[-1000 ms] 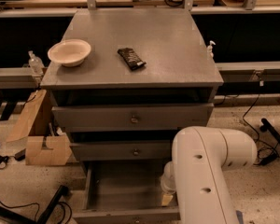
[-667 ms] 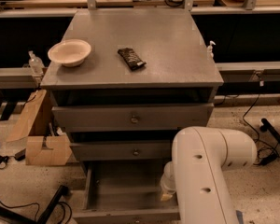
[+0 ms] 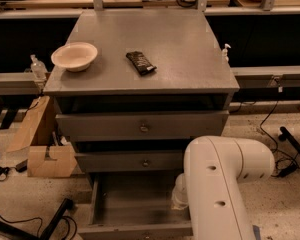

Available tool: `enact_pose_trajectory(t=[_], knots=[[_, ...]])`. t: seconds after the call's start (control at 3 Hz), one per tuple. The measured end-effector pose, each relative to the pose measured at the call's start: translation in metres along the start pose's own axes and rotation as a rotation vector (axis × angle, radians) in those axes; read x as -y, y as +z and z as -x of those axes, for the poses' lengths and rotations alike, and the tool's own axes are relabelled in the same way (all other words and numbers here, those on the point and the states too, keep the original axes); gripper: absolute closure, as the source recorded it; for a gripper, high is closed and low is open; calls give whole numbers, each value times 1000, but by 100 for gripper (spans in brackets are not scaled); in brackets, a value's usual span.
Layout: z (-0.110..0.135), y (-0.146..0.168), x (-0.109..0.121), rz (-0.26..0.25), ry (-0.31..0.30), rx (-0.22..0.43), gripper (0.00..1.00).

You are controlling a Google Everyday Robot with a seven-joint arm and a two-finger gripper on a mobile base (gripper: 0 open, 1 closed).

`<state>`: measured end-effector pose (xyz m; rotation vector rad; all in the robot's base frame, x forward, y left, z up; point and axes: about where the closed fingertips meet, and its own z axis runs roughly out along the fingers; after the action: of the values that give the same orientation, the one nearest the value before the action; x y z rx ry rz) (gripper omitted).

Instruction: Open bottom drawer

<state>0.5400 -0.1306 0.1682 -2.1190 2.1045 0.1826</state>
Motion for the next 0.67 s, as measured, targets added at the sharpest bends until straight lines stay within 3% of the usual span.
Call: enact_pose_trajectory(t=[0.33, 0.67], knots=[[-1, 2, -2, 2, 4, 0, 100], [-5, 8, -27, 17, 32, -3, 100]])
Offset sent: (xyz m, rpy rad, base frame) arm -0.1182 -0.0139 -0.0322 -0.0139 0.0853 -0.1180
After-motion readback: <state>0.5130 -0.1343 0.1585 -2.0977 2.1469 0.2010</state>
